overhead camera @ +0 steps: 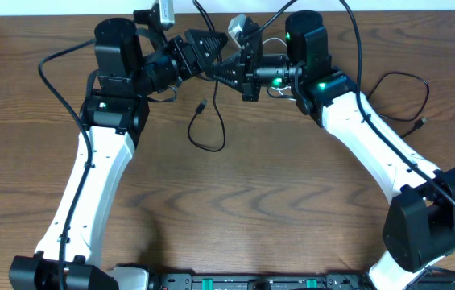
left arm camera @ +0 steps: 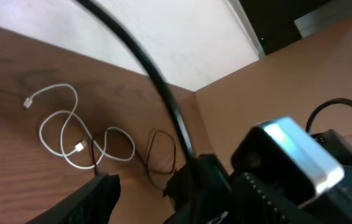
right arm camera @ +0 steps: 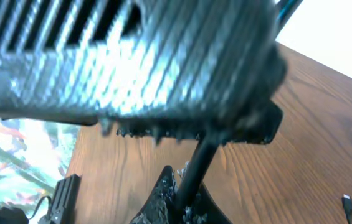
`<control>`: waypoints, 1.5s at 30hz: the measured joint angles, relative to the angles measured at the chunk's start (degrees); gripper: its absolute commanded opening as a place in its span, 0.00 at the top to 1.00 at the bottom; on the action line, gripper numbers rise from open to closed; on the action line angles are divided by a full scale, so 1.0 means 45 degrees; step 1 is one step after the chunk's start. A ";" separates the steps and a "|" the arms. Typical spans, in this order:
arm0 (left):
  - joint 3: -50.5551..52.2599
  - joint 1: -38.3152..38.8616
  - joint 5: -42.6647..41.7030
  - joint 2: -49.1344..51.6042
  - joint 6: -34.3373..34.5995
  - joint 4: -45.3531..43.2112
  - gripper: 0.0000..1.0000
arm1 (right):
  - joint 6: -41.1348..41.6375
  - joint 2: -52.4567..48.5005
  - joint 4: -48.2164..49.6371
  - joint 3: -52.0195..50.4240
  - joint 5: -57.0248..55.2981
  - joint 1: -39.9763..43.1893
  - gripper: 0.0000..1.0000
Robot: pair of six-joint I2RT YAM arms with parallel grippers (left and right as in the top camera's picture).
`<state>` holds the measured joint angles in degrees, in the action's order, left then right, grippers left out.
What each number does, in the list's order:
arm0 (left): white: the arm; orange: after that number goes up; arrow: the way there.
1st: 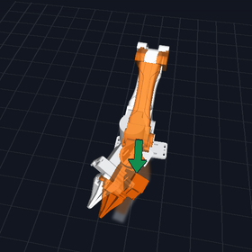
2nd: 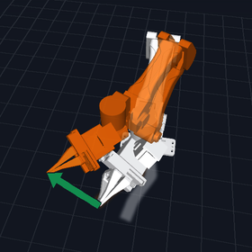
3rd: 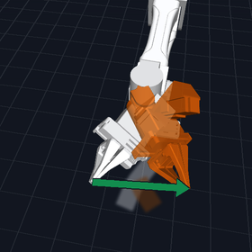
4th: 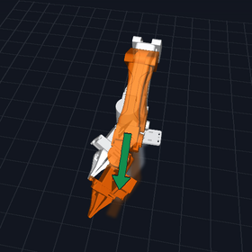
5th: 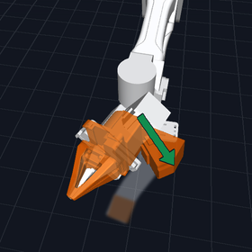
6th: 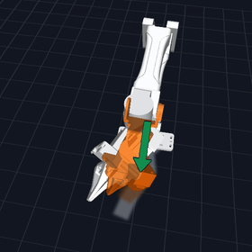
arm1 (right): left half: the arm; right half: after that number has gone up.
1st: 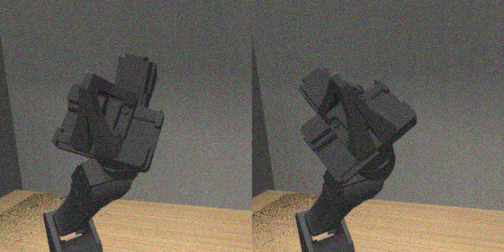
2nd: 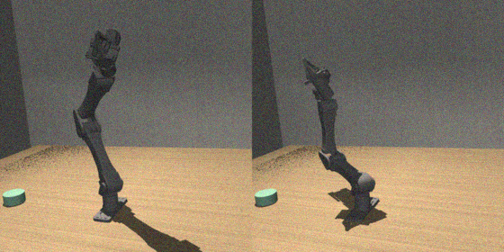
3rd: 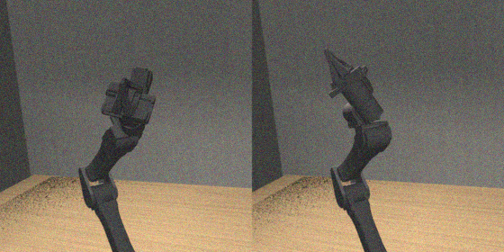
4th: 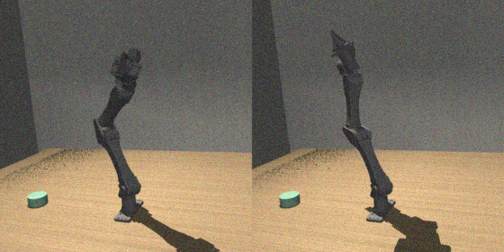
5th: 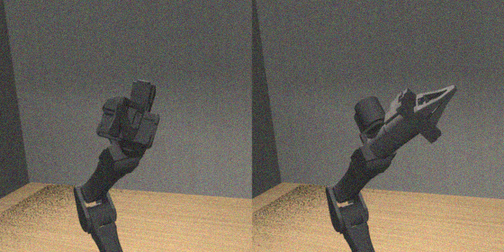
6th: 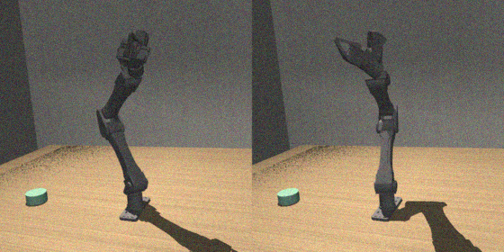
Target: Untangle cables
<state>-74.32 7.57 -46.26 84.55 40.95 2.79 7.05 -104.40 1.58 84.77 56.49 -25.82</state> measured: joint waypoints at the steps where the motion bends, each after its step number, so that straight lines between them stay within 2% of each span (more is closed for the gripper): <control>1: 0.0000 0.0000 -0.0005 0.0000 0.0068 0.0034 0.46 | 0.0039 0.0000 0.0000 0.0000 0.0000 -0.0005 0.99; 8: 0.0000 0.0000 -0.0034 0.0000 0.0355 0.0044 0.48 | 0.0087 0.0000 -0.0010 0.0000 0.0019 0.0000 0.99; 13: 0.0000 0.0000 -0.0034 0.0000 0.0631 0.0053 0.59 | 0.0097 0.0000 -0.0010 0.0000 0.0019 0.0000 0.99; 17: 0.0000 0.0000 -0.0034 0.0000 0.0641 0.0049 0.62 | 0.0131 0.0000 -0.0015 0.0000 0.0019 0.0000 0.99; 20: 0.0000 0.0000 -0.0034 0.0000 0.0695 0.0053 0.67 | 0.0131 0.0000 -0.0010 0.0000 0.0024 0.0000 0.99; 24: 0.0000 0.0000 -0.0039 0.0000 0.0738 0.0049 0.80 | 0.0131 0.0000 -0.0015 0.0000 0.0019 -0.0005 0.99; 40: 0.0000 0.0000 -0.0675 0.0000 0.0709 0.0049 0.81 | 0.0131 0.0000 -0.0015 0.0000 0.0024 0.0000 0.99; 44: 0.0000 0.0000 -0.0709 0.0000 0.0767 0.0053 0.92 | 0.0131 0.0000 -0.0015 0.0000 0.0019 0.0000 0.99; 45: 0.0000 0.0000 -0.0714 0.0000 0.0772 0.0058 0.92 | 0.0131 0.0000 -0.0015 0.0000 0.0019 0.0000 0.99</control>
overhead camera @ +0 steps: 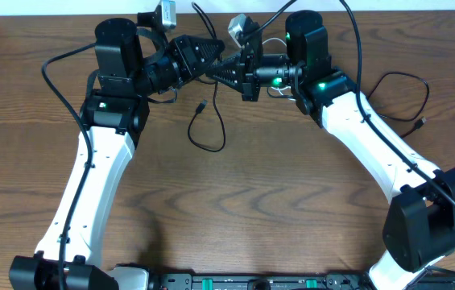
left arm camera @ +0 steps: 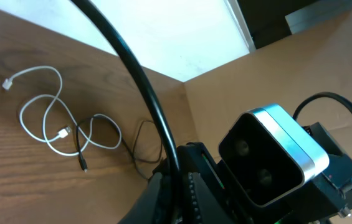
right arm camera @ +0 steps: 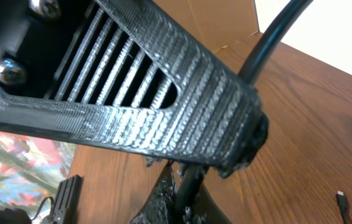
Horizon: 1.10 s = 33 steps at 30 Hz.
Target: Untangle cables
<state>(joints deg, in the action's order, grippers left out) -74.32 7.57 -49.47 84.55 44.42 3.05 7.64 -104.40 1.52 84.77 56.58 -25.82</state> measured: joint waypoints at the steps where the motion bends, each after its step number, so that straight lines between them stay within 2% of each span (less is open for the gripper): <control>1: 0.0000 0.0000 0.0000 0.0000 -0.0019 -0.0005 0.92 | 0.0005 0.0000 0.0000 0.0000 0.0005 0.0000 0.99; 7: 0.0000 -0.0005 0.0005 0.0000 -0.0019 -0.0005 0.92 | 0.0005 0.0000 0.0000 0.0000 0.0005 0.0005 0.98; 8: 0.0000 -0.0005 0.0010 0.0000 -0.0019 -0.0005 0.92 | 0.0010 0.0000 0.0000 0.0000 0.0005 0.0010 0.91; 10: 0.0000 -0.0005 0.0073 0.0000 -0.0019 -0.0005 0.93 | 0.0146 0.0000 -0.0034 0.0000 -0.0005 0.0034 0.67; 12: 0.0000 -0.0010 0.0330 0.0000 -0.0015 -0.0005 0.92 | 0.0282 0.0000 -0.0102 0.0000 0.0024 0.0073 0.47; 14: 0.0000 -0.0024 0.0714 0.0000 -0.0015 -0.0024 0.92 | 0.0442 0.0000 -0.0170 0.0000 0.0010 0.0146 0.31; 18: 0.0000 -0.0087 0.1287 0.0000 -0.0005 -0.0831 0.92 | 0.0661 0.0000 -0.0398 0.0000 0.0024 0.0393 0.13; 21: 0.0000 -0.0097 0.1486 0.0000 0.0112 -0.2200 0.93 | 0.0831 0.0000 -0.0544 0.0000 0.0068 0.0583 0.04; 27: -0.0019 -0.0097 0.1763 0.0000 0.0189 -0.5134 0.93 | 0.0903 0.0005 -0.0767 0.0000 0.0787 0.1069 0.04; 33: -0.0233 -0.0097 0.3609 0.0005 0.0418 -0.5683 0.92 | 0.0913 0.0005 -0.1171 0.0000 0.1273 0.1365 0.02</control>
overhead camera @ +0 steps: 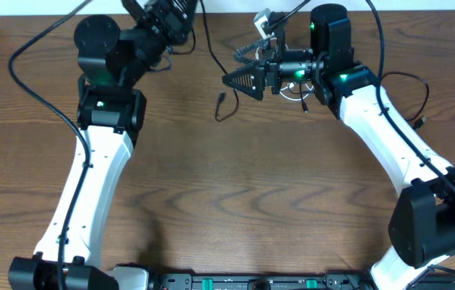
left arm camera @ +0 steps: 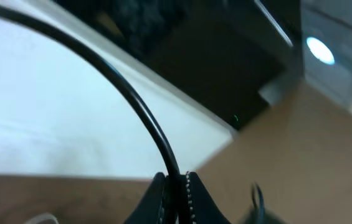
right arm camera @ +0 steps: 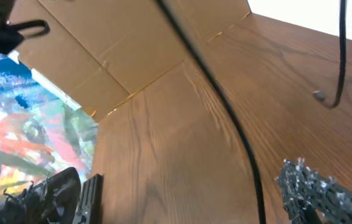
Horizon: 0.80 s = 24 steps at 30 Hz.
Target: Untangle cables
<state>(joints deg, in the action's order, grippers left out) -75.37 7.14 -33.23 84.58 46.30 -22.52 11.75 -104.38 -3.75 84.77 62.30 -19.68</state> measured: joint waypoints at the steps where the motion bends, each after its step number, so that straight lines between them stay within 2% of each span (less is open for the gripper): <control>1: -0.0175 0.0000 0.0515 0.0005 0.0010 0.0010 0.92 | 0.0005 0.0000 -0.0015 -0.0005 0.0063 0.0005 0.02; 7: -0.2385 -0.0005 0.2764 0.0665 -0.0840 0.0214 0.92 | 0.0000 0.0000 -0.0262 0.0000 0.0418 -0.0005 0.02; 15: -0.6402 -0.0257 0.4731 0.3070 -0.1889 0.2429 0.93 | 0.0000 0.0000 -0.0520 0.0000 0.0670 -0.0005 0.02; 24: -0.6878 -0.1049 0.5085 0.5416 -0.1185 0.2059 0.92 | -0.0102 0.0000 -0.1399 -0.0005 0.0777 -0.0005 0.02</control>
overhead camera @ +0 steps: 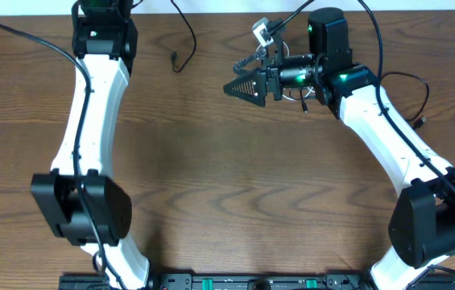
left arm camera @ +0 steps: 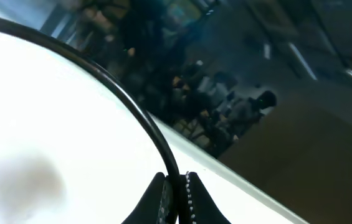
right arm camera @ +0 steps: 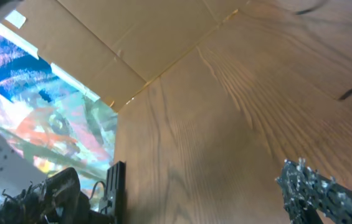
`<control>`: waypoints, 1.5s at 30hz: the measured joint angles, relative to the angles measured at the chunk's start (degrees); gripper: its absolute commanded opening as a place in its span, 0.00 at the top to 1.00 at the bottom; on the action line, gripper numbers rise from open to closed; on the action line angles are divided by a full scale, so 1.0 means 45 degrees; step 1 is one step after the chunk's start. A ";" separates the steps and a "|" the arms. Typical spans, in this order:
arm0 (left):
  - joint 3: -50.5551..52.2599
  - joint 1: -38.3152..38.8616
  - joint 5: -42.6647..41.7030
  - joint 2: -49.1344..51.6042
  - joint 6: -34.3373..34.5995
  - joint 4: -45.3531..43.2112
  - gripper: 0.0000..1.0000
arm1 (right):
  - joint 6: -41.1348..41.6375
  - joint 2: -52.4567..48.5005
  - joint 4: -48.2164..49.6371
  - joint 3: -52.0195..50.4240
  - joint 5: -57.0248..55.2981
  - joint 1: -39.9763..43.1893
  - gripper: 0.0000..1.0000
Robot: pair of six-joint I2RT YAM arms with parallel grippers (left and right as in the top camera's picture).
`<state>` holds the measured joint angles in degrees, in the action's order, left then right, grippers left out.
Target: Untangle cables
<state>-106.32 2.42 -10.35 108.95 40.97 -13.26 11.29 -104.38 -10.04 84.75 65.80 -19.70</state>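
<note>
My left gripper [left arm camera: 176, 182] is shut on a black cable [left arm camera: 132, 106], which arcs up and left from the jaws against a white wall. In the overhead view this gripper is out of frame past the top edge. The cable [overhead camera: 180, 32] hangs down from there, and its plug end [overhead camera: 174, 58] lies on the table at the back left of centre. My right gripper [overhead camera: 239, 87] points left over the back middle of the table. Its fingers [right arm camera: 313, 190] stand wide open with only bare wood between them.
A white cable [overhead camera: 304, 93] lies behind the right wrist. Another black cable [overhead camera: 408, 89] loops at the back right. Cardboard [right arm camera: 138, 37] stands along the table's far left side. The left arm [overhead camera: 90, 105] stretches along the left side of the wooden table [overhead camera: 235, 185].
My left gripper, still shut on the black cable, has gone out of the overhead view at the top. The cable's free end has shifted left and back, away from the open right gripper.
Both grippers met at the back middle, the right shut on the black cable and the left's fingers around it. Then both were shut on it. Then the right stood open and the left held the cable farther left; now the cable hangs clear of the right gripper.
</note>
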 measured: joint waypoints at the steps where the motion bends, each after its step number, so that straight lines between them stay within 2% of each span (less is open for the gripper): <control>1: 0.0000 -0.0097 -0.0019 0.0121 0.0175 -0.0005 0.92 | -0.0010 0.0000 -0.0005 0.0005 0.0005 0.0000 0.02; 6: 0.0000 -0.0345 -0.1073 0.0248 0.0661 -0.0296 0.93 | -0.0151 0.0000 -0.0019 0.0005 -0.0010 0.0000 0.02; 11: 0.0000 -0.0155 -0.3381 0.0248 0.0845 -0.0359 0.93 | -0.0287 0.0000 -0.0019 0.0005 -0.0019 0.0000 0.02; 15: -0.0029 -0.0024 -0.5338 0.0248 0.0442 0.0758 0.93 | -0.0364 0.0000 -0.0155 0.0005 -0.0039 0.0000 0.02; 19: -0.0049 -0.0102 -0.6212 0.0262 -0.0597 0.2273 0.92 | -0.0544 0.0000 -0.0481 0.0005 -0.0049 0.0000 0.02; 26: -0.0063 -0.1350 -0.6747 0.1025 -0.2084 0.2895 0.93 | -0.0894 0.0000 -0.1054 0.0000 -0.0053 0.0000 0.02; 31: -0.0068 -0.2773 -0.6669 0.2424 -0.2322 0.2730 0.92 | -0.0986 0.0000 -0.1185 0.0000 -0.0053 0.0000 0.02; 34: -0.0068 -0.3628 -0.5999 0.3264 -0.2521 0.2482 0.92 | -0.1020 0.0000 -0.1258 0.0005 -0.0053 0.0000 0.02; 35: -0.0068 -0.3905 -0.5615 0.3458 -0.2599 0.2487 0.86 | -0.1025 0.0000 -0.1277 0.0005 -0.0053 0.0000 0.02; 36: -0.0063 -0.4158 -0.5197 0.3594 -0.2715 0.2482 0.59 | -0.1025 0.0000 -0.1321 0.0005 -0.0053 0.0000 0.02; 38: -0.0063 -0.4682 -0.4158 0.3691 -0.3157 0.2526 0.58 | -0.1030 0.0000 -0.1365 0.0000 -0.0053 0.0000 0.02; 39: -0.0063 -0.4935 -0.3507 0.3691 -0.3303 0.2574 0.49 | -0.1030 0.0000 -0.1389 0.0000 -0.0053 0.0000 0.02; 40: -0.0063 -0.5187 -0.2817 0.3691 -0.3497 0.2594 0.21 | -0.1030 0.0000 -0.1423 0.0005 -0.0053 0.0000 0.02; 41: -0.0068 -0.5421 -0.2152 0.3677 -0.3667 0.2652 0.06 | -0.1025 0.0000 -0.1443 0.0000 -0.0049 0.0000 0.02; 45: -0.0068 -0.6339 -0.0189 0.3672 -0.3934 0.3677 0.05 | -0.1064 0.0000 -0.1443 0.0005 -0.0083 0.0000 0.01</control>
<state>-106.63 -26.11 -11.20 125.47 23.27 3.29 6.50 -104.38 -16.53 84.77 65.43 -19.70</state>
